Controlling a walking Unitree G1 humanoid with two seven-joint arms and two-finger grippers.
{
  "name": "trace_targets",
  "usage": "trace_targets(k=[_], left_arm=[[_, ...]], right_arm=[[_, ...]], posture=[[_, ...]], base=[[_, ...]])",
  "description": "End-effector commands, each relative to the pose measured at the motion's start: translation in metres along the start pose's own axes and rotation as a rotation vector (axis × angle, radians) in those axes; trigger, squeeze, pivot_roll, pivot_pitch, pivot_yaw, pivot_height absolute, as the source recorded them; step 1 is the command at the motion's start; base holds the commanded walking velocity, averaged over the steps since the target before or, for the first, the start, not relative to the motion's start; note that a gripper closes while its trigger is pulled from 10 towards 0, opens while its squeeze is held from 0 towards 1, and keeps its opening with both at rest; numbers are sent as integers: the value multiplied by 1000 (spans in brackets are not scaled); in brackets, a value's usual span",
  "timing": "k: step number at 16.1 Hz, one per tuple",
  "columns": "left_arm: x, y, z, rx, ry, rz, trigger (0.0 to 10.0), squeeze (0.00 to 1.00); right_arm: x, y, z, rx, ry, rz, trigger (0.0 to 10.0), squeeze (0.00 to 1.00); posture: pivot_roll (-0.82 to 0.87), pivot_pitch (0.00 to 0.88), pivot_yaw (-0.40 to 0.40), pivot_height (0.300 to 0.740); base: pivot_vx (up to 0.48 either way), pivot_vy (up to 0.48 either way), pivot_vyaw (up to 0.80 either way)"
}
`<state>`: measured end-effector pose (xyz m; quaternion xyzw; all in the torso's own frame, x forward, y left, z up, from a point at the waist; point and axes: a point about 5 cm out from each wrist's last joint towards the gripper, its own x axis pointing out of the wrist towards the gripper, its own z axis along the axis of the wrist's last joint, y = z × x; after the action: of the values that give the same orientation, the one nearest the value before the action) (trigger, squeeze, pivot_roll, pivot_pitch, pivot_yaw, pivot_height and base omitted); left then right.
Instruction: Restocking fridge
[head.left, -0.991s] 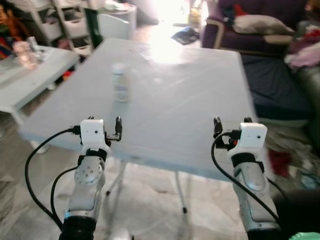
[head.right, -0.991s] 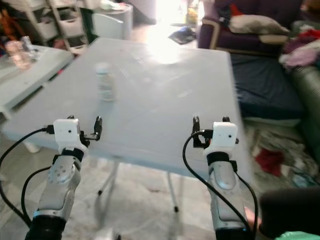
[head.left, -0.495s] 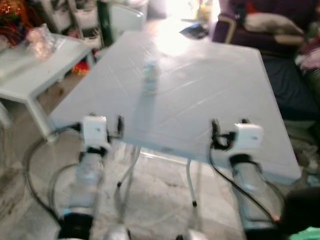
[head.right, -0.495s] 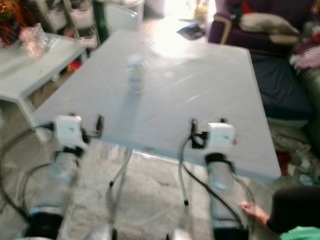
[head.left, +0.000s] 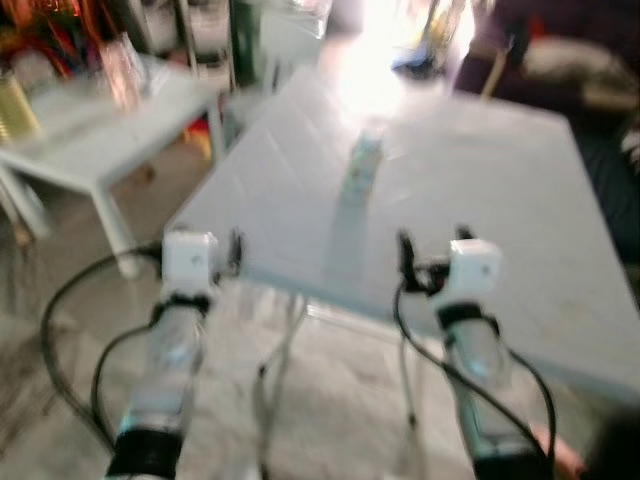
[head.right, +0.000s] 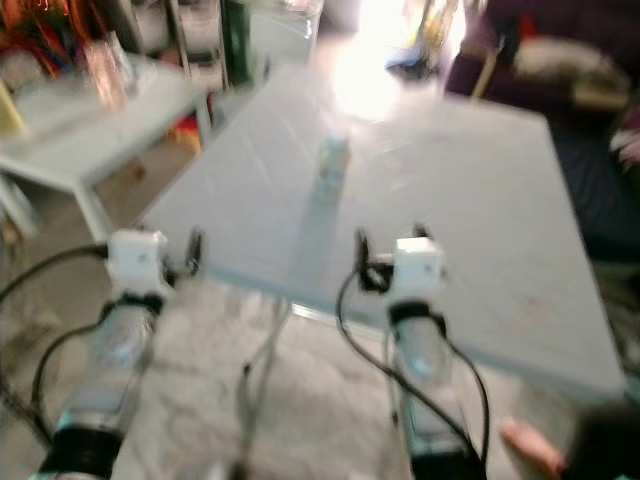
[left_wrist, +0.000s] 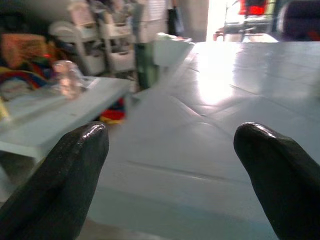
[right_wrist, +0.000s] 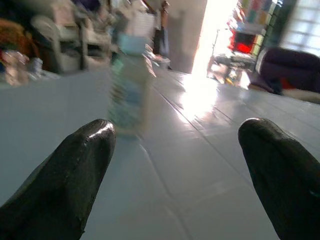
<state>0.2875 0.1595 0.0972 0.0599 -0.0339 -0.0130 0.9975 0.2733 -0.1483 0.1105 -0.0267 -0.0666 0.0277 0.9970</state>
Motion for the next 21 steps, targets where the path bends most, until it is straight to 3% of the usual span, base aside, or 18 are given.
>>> trace_targets(k=[1, 5, 8, 14, 18, 21], left_arm=[[2, -12, 5, -1, -24, -46, 10000, 0], [-1, -13, 4, -19, -24, -64, 10000, 0], [0, -15, 6, -20, -22, -64, 10000, 0], [-14, -13, 0, -38, -11, -91, 10000, 0], [-10, -12, 1, -38, -11, -87, 10000, 0], [-7, -11, 4, -35, -21, -88, 10000, 0]], right_arm=[[0, -11, 2, -15, -7, -36, 10000, 0], [0, -11, -1, -14, -2, -42, 10000, 0], [2, -10, -2, -7, 6, -58, 10000, 0], [2, -5, -3, -39, -2, -34, 10000, 0], [5, -2, -3, -43, -6, -14, 10000, 0], [6, -14, -1, -25, -1, -100, 10000, 0]], posture=[[66, 53, -39, 740], [71, 58, -40, 740], [75, 66, -43, 740], [83, 89, -50, 740], [78, 78, -54, 740], [76, 79, -49, 740]], base=[[480, 0, 794], [480, 0, 634], [351, 0, 0], [0, 0, 0], [0, 0, 0], [0, 0, 0]])
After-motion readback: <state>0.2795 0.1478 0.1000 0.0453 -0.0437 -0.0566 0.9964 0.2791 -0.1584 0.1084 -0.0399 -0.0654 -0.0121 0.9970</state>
